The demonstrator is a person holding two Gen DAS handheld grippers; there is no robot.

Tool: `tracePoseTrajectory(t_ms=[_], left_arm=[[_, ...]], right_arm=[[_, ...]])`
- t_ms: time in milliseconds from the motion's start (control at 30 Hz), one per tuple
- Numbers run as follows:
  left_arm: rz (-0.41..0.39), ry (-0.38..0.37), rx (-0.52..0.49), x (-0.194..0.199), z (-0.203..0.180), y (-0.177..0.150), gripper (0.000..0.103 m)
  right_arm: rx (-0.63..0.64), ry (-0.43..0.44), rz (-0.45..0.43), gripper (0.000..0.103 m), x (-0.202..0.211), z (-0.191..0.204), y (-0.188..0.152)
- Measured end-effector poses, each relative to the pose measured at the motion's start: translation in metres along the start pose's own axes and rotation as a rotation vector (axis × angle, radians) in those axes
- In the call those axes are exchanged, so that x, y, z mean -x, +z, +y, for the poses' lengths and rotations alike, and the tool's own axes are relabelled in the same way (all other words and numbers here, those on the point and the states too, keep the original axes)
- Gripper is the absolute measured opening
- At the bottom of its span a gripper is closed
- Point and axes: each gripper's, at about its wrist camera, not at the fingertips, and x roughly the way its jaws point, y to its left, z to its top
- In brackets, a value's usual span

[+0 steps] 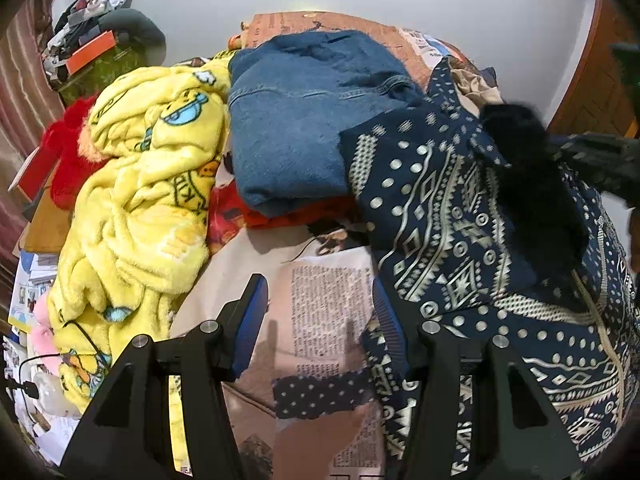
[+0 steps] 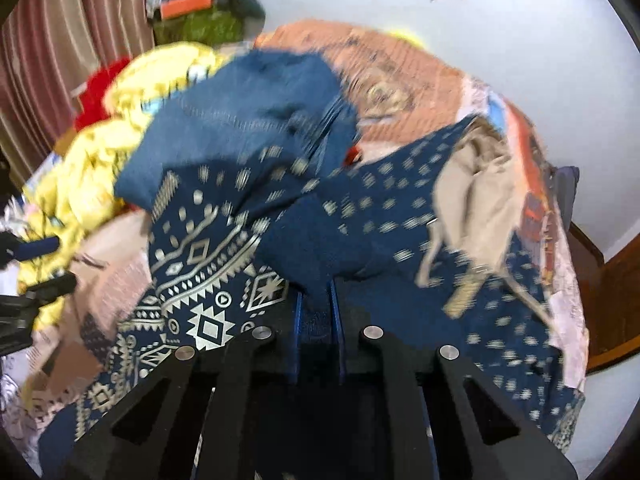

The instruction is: Fold large clothes

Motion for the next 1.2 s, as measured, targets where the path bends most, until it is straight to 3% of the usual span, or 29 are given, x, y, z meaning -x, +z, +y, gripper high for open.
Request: tracePoseTrajectory(t_ms=[233, 500, 600, 767, 900, 967, 1200], left_arm=[[-0.019, -0.042, -0.046, 0.005, -0.036, 0.02, 0.054], [0.035, -0.142, -0.061, -0.014, -0.088, 0.031, 0.054], [0.083, -0.16, -0.063, -0.031, -0.105, 0.03, 0.054], [0.147, -0.101, -0.094, -0.059, -0.117, 0.022, 0.054], [0.139, -0.086, -0.074, -0.065, -0.113, 0.019, 0.059], [0.137, -0.044, -0.08, -0.069, -0.109, 0.017, 0.059], [0.134, 0.016, -0.127, -0.073, -0.1, 0.01, 0.06]], right_arm=[[-0.126, -0.003, -0.156, 0.011, 0.081, -0.059, -0.009], [-0.324, -0.027, -0.205, 0.009, 0.12, -0.127, -0.054], [-0.423, -0.008, -0.167, 0.009, 0.114, -0.152, -0.083], [-0.541, 0.038, -0.053, 0.009, 0.088, -0.176, -0.13], [-0.604, 0.05, 0.04, 0.009, 0.063, -0.183, -0.161], [-0.636, 0.072, 0.079, 0.009, 0.054, -0.188, -0.172], [-0.621, 0.077, 0.131, 0.01, 0.053, -0.189, -0.192]])
